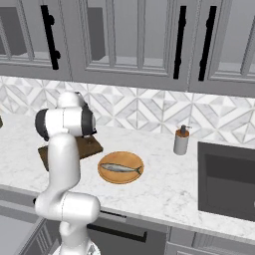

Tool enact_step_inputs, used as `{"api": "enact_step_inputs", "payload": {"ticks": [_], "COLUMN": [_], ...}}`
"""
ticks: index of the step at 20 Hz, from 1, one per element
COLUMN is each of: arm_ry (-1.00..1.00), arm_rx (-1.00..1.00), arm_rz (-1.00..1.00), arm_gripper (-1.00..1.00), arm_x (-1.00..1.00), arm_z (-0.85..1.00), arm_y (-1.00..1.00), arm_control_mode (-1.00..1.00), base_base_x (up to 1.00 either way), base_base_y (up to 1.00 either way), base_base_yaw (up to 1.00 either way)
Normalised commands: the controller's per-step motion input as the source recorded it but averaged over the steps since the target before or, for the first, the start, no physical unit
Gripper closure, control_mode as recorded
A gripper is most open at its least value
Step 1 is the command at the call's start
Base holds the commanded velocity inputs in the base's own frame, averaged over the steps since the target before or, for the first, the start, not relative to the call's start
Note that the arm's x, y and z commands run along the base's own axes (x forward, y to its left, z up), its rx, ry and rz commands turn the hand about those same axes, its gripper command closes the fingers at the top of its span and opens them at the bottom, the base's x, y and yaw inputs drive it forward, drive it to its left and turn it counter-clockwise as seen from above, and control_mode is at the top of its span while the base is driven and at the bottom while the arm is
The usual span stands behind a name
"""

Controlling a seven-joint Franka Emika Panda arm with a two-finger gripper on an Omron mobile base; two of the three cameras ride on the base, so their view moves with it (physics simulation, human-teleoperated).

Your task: Pick up the knife from the drawer and place it on the cutting board. Then place the meat from the plate to the cutting board.

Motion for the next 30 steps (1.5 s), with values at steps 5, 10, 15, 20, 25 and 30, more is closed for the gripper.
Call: {"api": "enact_step_inputs", "payload": {"ticks": [5, 10, 15, 20, 25, 30], "arm_ry": [-0.21, -0.32, -0.37, -0.11, 0.18, 0.24], "arm_rx": [0.01, 0.09, 0.17, 0.16, 0.08, 0.00], "arm_rz": [0.00, 0.00, 0.00, -0.01, -0.01, 0.02], "arm_gripper": [-1.00, -1.00, -1.00, -1.00, -1.00, -1.00], "arm_x": [-1.00, -1.00, -1.00, -0.98, -0.65, -0.33], "arm_z": [0.00, 0.19, 0.72, 0.99, 0.82, -0.19], "arm_y": [-0.61, -0.82, -0.96, -0.98, -0.92, -0.29], "arm_control_mode": [-1.00, -1.00, -1.00, -1.00, -1.00, -1.00], "base_base_x": [0.00, 0.00, 0.00, 0.00, 0.00, 0.00], "base_base_y": [0.00, 0.00, 0.00, 0.00, 0.00, 0.00], "base_base_yaw": [0.00, 0.00, 0.00, 0.00, 0.00, 0.00]}}
